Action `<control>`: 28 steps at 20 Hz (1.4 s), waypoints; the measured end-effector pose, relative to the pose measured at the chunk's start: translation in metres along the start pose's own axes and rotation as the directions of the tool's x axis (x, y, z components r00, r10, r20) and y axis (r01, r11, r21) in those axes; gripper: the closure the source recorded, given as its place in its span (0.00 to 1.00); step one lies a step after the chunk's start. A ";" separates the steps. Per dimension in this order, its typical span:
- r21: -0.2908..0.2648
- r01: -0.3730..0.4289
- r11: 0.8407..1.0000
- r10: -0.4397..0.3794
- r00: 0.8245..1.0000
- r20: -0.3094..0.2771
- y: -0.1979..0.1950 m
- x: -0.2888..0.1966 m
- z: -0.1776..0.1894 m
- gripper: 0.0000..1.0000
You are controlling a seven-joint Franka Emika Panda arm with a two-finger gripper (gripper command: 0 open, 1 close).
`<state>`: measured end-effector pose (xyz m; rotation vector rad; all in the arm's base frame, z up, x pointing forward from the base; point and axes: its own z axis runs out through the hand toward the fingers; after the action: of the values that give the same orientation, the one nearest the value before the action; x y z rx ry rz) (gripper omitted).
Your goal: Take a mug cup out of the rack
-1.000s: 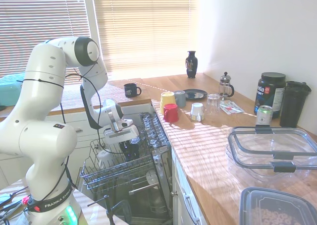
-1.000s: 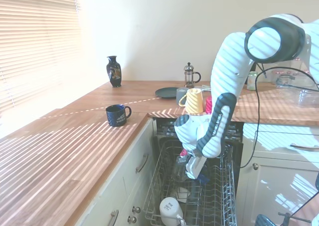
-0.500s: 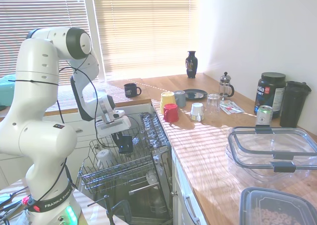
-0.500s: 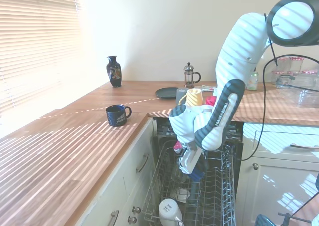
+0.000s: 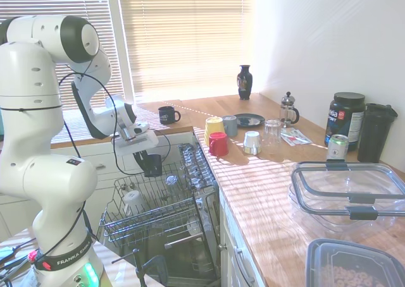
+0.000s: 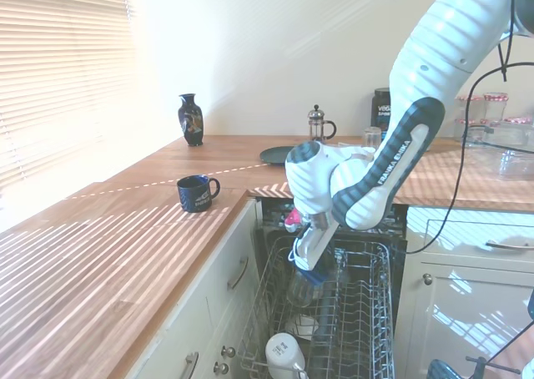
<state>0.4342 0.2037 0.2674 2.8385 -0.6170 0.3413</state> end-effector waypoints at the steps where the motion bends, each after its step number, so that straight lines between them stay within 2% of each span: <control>1: 0.014 -0.021 1.000 0.021 1.000 -0.005 0.005 0.003 -0.009 1.00; 7: 0.064 -0.138 0.988 0.139 0.990 -0.016 0.049 0.027 -0.040 1.00; 12: 0.094 -0.219 0.971 0.221 0.975 -0.009 0.091 0.050 -0.056 1.00; 18: 0.122 -0.308 0.944 0.309 0.951 0.011 0.146 0.089 -0.064 1.00; 24: 0.151 -0.381 0.912 0.383 0.924 0.017 0.199 0.131 -0.089 1.00; 28: 0.143 -0.404 0.904 0.404 0.914 0.029 0.230 0.158 -0.096 1.00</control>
<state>0.4583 -0.0359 0.4383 2.8259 -1.2344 0.4723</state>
